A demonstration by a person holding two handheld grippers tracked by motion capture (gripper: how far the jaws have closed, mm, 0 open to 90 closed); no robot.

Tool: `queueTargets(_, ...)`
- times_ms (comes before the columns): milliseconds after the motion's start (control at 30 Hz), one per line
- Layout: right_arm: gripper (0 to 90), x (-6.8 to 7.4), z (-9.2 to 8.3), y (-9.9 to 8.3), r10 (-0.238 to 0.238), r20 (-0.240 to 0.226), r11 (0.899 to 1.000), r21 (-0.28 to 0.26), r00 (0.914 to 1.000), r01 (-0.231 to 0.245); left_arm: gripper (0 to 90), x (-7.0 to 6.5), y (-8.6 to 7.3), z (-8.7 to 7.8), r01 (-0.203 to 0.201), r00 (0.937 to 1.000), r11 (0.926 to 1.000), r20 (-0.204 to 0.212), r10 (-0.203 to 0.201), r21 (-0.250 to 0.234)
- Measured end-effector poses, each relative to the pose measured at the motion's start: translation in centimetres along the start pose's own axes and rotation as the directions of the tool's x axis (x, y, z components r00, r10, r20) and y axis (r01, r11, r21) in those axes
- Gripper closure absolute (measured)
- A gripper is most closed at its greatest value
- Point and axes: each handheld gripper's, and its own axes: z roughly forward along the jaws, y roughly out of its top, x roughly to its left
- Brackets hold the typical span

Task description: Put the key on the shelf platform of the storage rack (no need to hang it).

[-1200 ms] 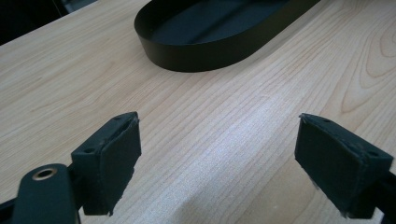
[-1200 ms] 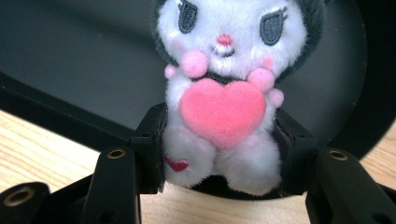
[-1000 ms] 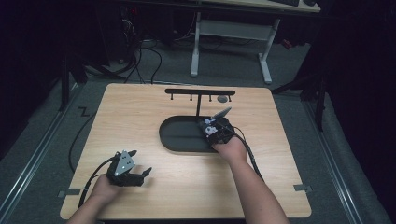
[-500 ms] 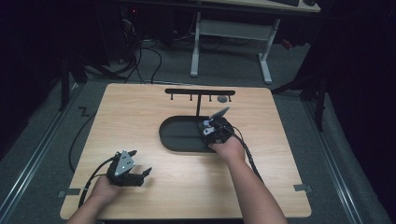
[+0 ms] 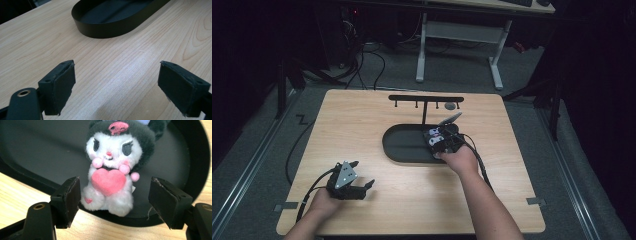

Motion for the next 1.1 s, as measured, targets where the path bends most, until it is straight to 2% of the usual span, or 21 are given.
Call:
queueTargets(133,26.1,-0.2,-0.6,-0.2,0.009,0.005,1.000,-0.018,0.9999,-0.009,15.4,0.0,0.0,0.0,0.001,1.0000,1.0000,0.002,-0.001,0.002)
queueTargets(367,26.1,-0.3,-1.4,-0.9,-0.014,0.030,1.000,-0.020,0.9995,0.014,15.4,0.0,0.0,0.1,-0.003,1.0000,1.0000,0.003,0.003,0.009)
queueTargets(667,26.3,-0.4,-2.1,-2.2,-0.020,0.022,0.999,-0.048,0.9996,0.021,15.4,-0.2,0.0,0.1,-0.025,0.9997,0.9995,0.000,0.025,0.017)
queueTargets(767,26.2,-0.8,-2.3,-2.9,-0.021,0.031,0.998,-0.057,0.9993,0.022,15.4,-0.2,0.1,0.2,-0.025,0.9997,0.9994,0.002,0.025,0.024)
queueTargets(833,26.2,-1.2,-2.5,-3.8,-0.024,0.036,0.996,-0.083,0.9990,0.027,15.4,-0.2,0.1,0.3,-0.026,0.9997,0.9992,0.002,0.026,0.029)
queueTargets(933,26.5,-1.5,-2.7,-4.4,-0.022,0.036,0.995,-0.094,0.9991,0.025,15.4,-0.2,0.2,0.3,-0.028,0.9996,0.9991,0.003,0.028,0.033)
queueTargets(967,26.7,-1.8,-2.7,-5.2,-0.014,0.026,0.993,-0.117,0.9996,0.017,15.4,-0.2,0.2,0.3,-0.027,0.9996,0.9990,0.003,0.027,0.035)
queueTargets(1100,27.0,-2.2,-2.8,-6.4,-0.020,0.026,0.989,-0.145,0.9995,0.024,15.4,-0.2,0.2,0.4,-0.030,0.9996,0.9988,0.002,0.030,0.038)
